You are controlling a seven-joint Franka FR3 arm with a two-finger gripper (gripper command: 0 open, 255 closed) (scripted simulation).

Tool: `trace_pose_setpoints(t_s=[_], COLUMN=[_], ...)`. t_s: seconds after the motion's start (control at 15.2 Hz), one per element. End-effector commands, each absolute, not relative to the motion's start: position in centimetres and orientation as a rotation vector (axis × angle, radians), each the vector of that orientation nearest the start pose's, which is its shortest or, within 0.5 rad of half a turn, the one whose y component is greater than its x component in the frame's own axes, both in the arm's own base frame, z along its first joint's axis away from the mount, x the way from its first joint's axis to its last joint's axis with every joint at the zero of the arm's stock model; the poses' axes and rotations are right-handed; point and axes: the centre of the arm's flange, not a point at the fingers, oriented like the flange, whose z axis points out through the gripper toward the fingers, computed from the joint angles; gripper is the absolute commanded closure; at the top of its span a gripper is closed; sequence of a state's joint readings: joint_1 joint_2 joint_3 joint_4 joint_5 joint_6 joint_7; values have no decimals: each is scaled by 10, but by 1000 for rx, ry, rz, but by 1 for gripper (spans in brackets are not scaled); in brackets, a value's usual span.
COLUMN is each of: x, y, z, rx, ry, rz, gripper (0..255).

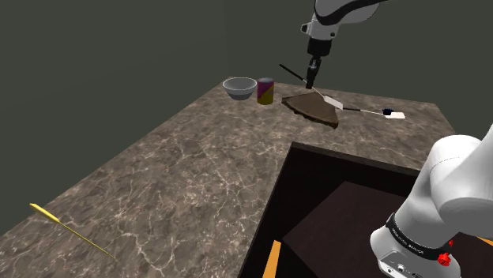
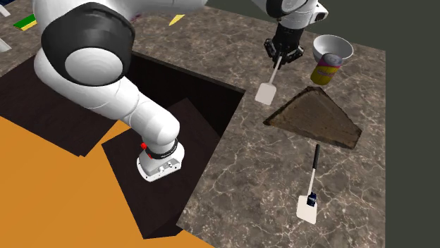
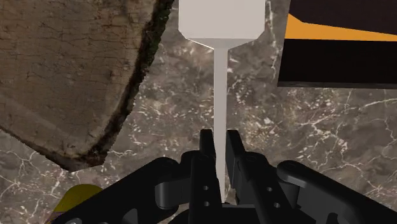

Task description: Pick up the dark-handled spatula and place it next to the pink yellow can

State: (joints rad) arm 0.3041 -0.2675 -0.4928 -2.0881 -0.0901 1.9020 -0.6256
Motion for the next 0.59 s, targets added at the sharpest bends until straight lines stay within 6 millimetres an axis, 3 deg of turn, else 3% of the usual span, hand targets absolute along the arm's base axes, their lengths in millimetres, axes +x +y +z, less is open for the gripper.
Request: trace_pose_setpoints(t_s=[0.0,0.53], x=[505,604], y=[-103,-65], z=[527,527], rx=[-3036,-3036], ry=[-736,-736], rz=[-101,-101], gripper=[255,255])
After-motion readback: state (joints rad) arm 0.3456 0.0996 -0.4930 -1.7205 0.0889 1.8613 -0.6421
